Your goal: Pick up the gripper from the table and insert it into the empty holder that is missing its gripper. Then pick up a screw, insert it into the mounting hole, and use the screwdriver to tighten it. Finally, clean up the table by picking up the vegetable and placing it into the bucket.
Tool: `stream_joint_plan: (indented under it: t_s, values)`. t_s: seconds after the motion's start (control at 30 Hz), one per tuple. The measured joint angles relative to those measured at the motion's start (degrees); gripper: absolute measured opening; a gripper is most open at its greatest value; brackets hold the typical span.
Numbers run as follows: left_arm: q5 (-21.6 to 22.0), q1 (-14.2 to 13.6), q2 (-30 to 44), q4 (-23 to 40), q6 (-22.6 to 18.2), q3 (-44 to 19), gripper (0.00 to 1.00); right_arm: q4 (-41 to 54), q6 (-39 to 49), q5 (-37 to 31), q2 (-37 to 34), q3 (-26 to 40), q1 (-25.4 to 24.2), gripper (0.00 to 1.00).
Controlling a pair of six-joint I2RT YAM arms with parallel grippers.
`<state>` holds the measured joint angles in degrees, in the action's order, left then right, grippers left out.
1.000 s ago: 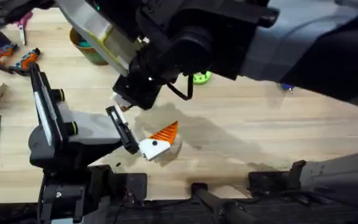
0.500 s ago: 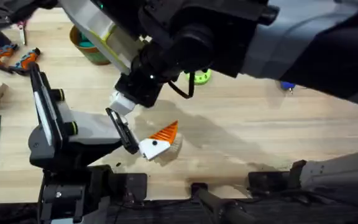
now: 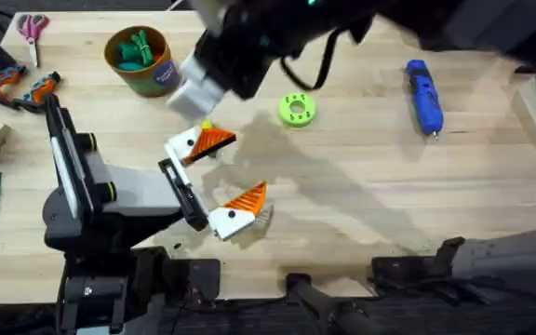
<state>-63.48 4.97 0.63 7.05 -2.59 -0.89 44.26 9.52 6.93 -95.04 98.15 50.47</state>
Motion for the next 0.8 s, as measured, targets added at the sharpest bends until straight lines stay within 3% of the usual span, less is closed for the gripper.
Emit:
stream_joint_plan:
  t_s: [0.37, 0.63, 0.67, 0.8]
  values:
    - [0.00, 0.00, 0.01, 0.00, 0.00, 0.00, 0.986, 1.69, 0.44, -0.01, 0.06, 1.85, -8.80, 0.822]
    - [-0.02, 0.00, -0.01, 0.00, 0.01, 0.00, 0.991, 2.98, 0.61, -0.01, 0.06, 1.96, -11.53, 0.824]
    - [-0.01, 0.00, -0.01, 0.00, 0.04, 0.00, 0.938, 3.27, 0.61, -0.01, 0.06, 1.96, -11.77, 0.824]
    - [-0.02, 0.00, -0.01, 0.00, -0.01, 0.00, 0.315, 4.24, 0.63, 0.01, 0.58, 1.98, -12.83, 0.823]
